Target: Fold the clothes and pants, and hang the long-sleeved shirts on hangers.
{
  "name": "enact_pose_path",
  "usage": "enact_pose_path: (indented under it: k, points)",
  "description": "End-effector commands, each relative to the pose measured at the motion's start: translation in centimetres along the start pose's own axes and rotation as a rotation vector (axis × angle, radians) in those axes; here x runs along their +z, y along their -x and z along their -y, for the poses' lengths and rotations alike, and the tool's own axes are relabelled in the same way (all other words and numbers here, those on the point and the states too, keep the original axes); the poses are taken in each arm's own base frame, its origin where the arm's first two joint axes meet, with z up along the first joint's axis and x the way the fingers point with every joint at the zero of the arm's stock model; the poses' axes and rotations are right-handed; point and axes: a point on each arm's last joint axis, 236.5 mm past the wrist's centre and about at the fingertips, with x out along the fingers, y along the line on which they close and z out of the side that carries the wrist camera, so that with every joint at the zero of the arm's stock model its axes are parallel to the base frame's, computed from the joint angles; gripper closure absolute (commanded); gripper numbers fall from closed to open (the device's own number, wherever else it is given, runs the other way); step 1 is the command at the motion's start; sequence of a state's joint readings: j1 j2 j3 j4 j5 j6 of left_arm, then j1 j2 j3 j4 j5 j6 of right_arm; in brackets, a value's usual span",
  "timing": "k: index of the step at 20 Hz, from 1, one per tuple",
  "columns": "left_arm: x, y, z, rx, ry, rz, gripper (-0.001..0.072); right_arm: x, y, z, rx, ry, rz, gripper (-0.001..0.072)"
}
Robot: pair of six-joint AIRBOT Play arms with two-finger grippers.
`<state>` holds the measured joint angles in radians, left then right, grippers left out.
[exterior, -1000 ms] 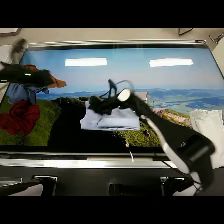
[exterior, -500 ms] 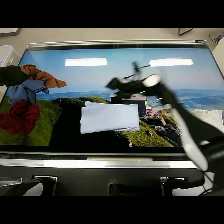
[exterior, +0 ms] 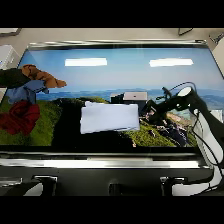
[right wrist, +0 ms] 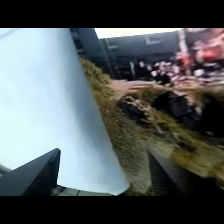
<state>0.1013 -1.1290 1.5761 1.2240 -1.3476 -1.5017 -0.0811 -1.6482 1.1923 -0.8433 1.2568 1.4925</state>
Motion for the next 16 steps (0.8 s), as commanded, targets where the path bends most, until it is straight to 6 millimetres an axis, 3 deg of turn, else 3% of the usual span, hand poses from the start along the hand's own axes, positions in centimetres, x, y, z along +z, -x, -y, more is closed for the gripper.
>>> enact_pose_path:
  k: [1, 5, 6, 8, 9, 10, 12, 14, 16]
  points:
    - [0.0, -0.1, 0.6, -0.029, 0.018, 0.001, 0.0678, -1.0, -3.3, -1.3, 0.154, -0.012, -0.068, 0.012]
    - [0.1, -0.1, 0.7, -0.03, 0.034, 0.004, 0.0678, -1.0, -5.3, -2.4, 0.189, -0.013, -0.08, 0.0184]
    - [0.1, -0.1, 0.7, -0.03, 0.034, 0.004, 0.0678, -0.8, -5.6, -2.6, 0.184, -0.004, -0.067, 0.0236]
    - [0.0, -0.1, 0.7, -0.03, 0.037, 0.003, 0.0678, -0.3, -5.5, -3.9, 0.214, 0.047, -0.044, 0.0578]
    - [0.1, -0.1, 0.7, -0.034, 0.037, 0.003, 0.0678, 0.1, -4.4, -4.8, 0.238, 0.086, -0.035, 0.0673]
    - [0.1, -0.1, 0.8, -0.034, 0.037, 0.004, 0.0678, 0.6, -2.9, -5.9, 0.255, 0.133, -0.027, 0.0673]
    - [0.1, -0.1, 0.8, -0.036, 0.036, 0.004, 0.0678, 2.5, 2.5, -9.2, 0.298, 0.245, 0.04, 0.0675]
    - [0.1, -0.1, 0.8, -0.036, 0.034, 0.004, 0.0678, 5.0, 9.9, -12.1, 0.32, 0.307, 0.186, 0.0676]
    - [0.1, -0.1, 0.8, -0.035, 0.021, 0.004, 0.0678, 7.2, 18.2, -13.4, 0.313, 0.302, 0.363, 0.0676]
